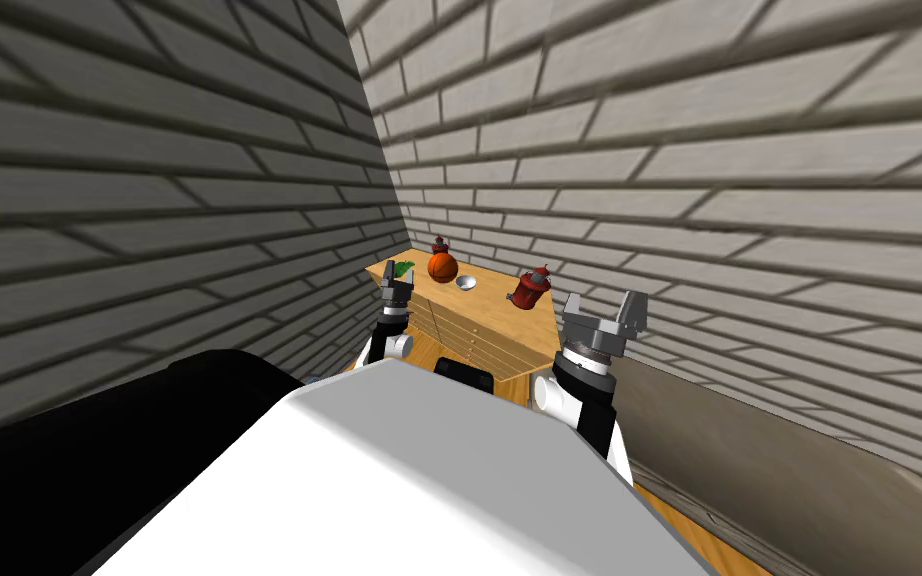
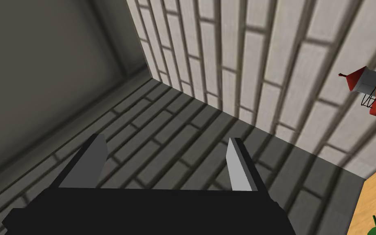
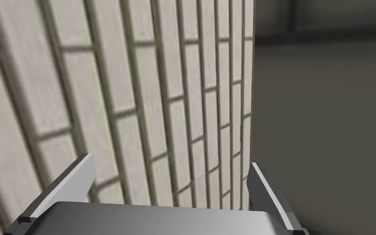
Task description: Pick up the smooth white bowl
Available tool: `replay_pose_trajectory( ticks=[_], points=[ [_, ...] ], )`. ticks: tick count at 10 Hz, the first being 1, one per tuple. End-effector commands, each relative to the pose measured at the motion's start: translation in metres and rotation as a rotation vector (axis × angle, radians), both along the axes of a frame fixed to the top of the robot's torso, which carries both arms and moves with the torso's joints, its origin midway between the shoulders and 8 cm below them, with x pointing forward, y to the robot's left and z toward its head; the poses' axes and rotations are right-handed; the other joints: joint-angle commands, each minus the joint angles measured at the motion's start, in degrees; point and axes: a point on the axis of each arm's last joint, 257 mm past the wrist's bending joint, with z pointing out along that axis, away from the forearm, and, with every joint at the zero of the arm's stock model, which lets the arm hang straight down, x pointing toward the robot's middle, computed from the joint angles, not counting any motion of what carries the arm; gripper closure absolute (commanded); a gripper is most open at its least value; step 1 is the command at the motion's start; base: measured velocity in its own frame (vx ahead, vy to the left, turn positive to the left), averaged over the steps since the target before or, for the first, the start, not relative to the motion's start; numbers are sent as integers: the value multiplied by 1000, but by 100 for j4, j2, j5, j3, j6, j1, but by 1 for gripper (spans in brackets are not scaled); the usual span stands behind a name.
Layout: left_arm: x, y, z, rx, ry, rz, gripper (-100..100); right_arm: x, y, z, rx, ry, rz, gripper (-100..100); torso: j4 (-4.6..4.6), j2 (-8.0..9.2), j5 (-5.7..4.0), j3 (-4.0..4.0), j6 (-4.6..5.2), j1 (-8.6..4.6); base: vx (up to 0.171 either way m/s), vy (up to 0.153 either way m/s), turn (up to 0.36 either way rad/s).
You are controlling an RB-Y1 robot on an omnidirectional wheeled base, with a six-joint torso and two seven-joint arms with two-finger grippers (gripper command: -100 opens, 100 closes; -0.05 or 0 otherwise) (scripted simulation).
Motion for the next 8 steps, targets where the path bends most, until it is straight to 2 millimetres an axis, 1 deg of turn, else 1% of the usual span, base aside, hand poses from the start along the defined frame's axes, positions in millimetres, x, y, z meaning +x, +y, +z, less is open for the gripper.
replay_pose_trajectory(
  ticks=[1,3,6,7,8],
  points=[
    [5,-3,-1,23,16,-20,-100,0,0,0,0,0,0,0,0,0,0,0,0,0,-21,13,-42],
    [16,-6,-4,50,47,-50,-100,0,0,0,0,0,0,0,2,11,2,6,1,11,-47,32,-74],
    [40,-7,-7,65,97,-89,-100,0,0,0,0,0,0,0,7,29,5,17,2,23,-82,61,-120],
    [42,-7,-10,62,111,-88,-100,0,0,0,0,0,0,0,7,29,6,17,1,31,-63,52,-48],
    [52,-6,-12,59,136,-98,-100,0,0,0,0,0,0,0,6,24,6,14,-1,23,-63,33,-102]
  ],
)
